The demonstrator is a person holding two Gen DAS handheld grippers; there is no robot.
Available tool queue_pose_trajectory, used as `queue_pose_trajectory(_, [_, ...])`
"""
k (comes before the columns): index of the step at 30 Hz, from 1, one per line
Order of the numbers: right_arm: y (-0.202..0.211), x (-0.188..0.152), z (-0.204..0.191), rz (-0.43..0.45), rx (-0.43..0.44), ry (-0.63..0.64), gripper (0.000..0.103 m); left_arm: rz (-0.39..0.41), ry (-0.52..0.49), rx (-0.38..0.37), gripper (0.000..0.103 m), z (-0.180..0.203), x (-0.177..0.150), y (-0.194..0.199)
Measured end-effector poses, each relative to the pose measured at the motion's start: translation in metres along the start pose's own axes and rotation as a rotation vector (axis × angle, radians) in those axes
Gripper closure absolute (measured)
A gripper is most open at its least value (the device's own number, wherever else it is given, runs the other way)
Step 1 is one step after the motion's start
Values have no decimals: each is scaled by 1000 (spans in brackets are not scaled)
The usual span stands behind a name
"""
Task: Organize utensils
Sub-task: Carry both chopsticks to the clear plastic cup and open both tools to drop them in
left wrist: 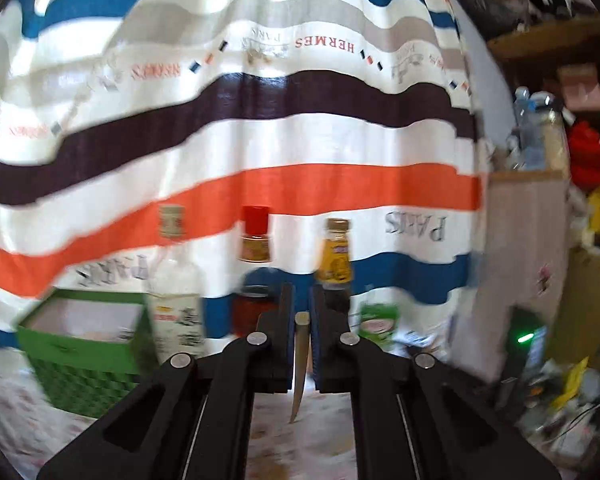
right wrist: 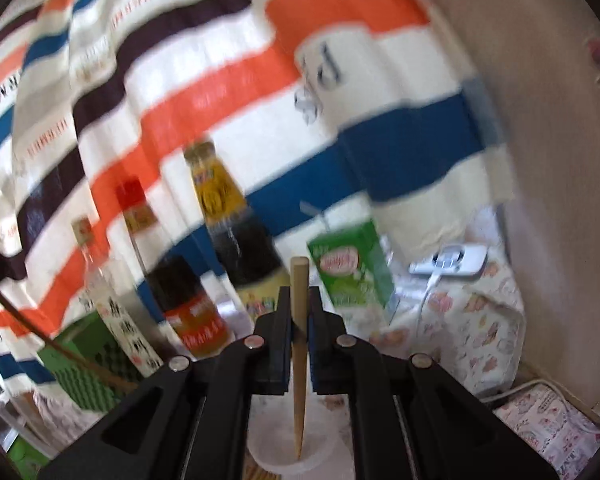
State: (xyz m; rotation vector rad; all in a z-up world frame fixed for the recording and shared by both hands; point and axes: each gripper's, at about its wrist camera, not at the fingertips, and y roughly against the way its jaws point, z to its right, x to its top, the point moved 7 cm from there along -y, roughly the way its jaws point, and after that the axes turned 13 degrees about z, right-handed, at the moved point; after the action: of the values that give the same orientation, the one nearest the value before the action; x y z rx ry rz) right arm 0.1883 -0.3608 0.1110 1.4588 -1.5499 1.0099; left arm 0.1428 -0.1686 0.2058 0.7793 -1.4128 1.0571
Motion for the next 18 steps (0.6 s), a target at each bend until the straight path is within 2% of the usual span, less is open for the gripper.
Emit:
queue_pose_trajectory(4, [-15, -13, 7, -96, 30, -40, 97, -31, 109, -33, 98, -8, -22, -19])
queue_pose_trajectory(9, [-25, -20, 15, -160, 37, -58, 96, -156, 139, -43, 98, -16, -66, -43])
queue_pose_trajectory(12, [-32, -26, 19, -203, 29, -57, 95, -193, 106, -20, 98, -18, -86, -48])
queue_pose_trajectory(14, [-35, -30, 22, -227, 23, -65, 95, -212, 51, 13, 97, -18, -97, -52])
queue_pose_trajectory(15, [-36, -32, 22, -242, 28, -70, 88, -223, 39, 27, 97, -21, -102, -54])
queue_pose_trajectory(18, [-38, -34, 23, -262, 26, -68, 71, -252, 104, 28, 97, -32, -111, -59])
